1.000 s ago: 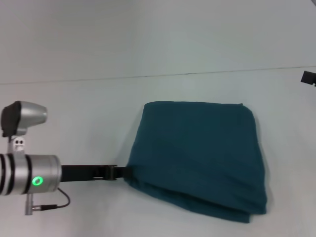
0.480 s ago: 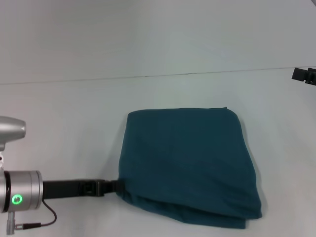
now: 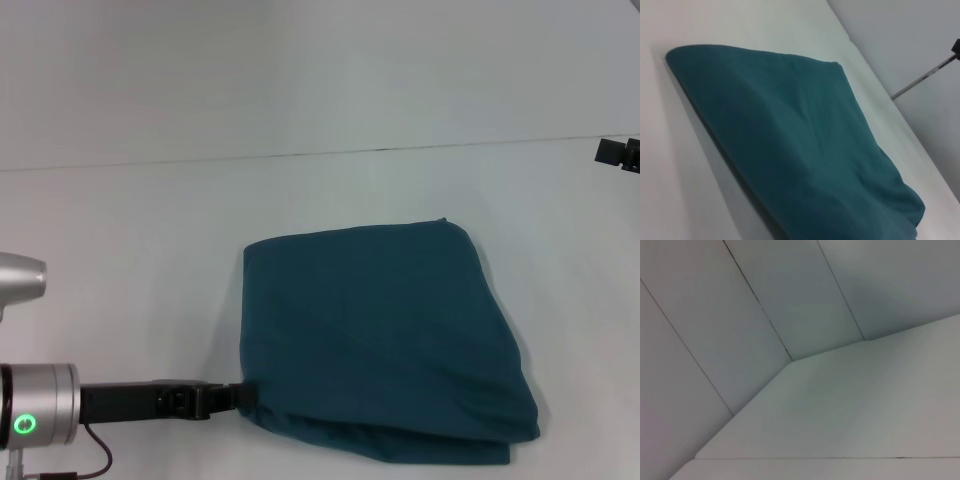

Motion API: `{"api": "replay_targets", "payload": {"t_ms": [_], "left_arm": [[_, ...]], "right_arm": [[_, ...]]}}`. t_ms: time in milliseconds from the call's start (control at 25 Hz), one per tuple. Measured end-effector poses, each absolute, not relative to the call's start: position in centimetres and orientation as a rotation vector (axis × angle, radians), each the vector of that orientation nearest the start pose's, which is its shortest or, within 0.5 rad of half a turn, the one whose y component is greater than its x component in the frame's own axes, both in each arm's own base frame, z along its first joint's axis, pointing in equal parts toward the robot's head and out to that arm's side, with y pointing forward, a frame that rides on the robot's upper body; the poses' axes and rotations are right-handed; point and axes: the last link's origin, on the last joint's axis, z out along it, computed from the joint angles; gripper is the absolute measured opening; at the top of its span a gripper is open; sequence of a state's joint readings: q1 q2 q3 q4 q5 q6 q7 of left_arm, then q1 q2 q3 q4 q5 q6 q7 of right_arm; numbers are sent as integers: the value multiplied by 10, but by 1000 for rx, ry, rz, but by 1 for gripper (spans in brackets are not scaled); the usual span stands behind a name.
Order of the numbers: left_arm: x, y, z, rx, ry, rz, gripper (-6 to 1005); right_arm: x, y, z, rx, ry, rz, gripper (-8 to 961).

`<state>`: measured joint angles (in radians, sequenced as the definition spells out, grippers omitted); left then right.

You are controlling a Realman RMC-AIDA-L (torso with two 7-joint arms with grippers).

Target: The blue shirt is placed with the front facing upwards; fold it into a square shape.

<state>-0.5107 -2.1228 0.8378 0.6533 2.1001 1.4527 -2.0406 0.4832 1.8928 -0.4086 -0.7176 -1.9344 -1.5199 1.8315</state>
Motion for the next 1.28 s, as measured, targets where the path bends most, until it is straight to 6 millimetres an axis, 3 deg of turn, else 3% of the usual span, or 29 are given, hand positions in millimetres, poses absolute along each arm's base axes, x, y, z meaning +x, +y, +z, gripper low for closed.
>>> {"api": "replay_targets", "payload": {"t_ms": [280,520,680,920,1040,1240,1280], "left_arm": [[-273,318,-37,-2540,-1590,-568,44],[-286,334,-6,-2385,-1530,-684,171],[-278,337,6,-2396,-1419,-804,255],[-251,335,-5,-2556,-1129,-899,498],[-243,335,-10,-2612,-1046,-889,736],[-232,332,-18,-2726,-927,-839,921],[-232,332,-18,-2734,-916,-833,921]], "right_arm": [[318,351,139,-2165,1107,855,947],[318,350,138,-2169,1103,851,947],[315,347,132,-2229,1040,835,946],[304,331,108,-2464,836,758,946],[298,328,95,-2538,774,731,946],[289,324,80,-2642,696,689,946],[288,323,79,-2646,691,684,946]]}}
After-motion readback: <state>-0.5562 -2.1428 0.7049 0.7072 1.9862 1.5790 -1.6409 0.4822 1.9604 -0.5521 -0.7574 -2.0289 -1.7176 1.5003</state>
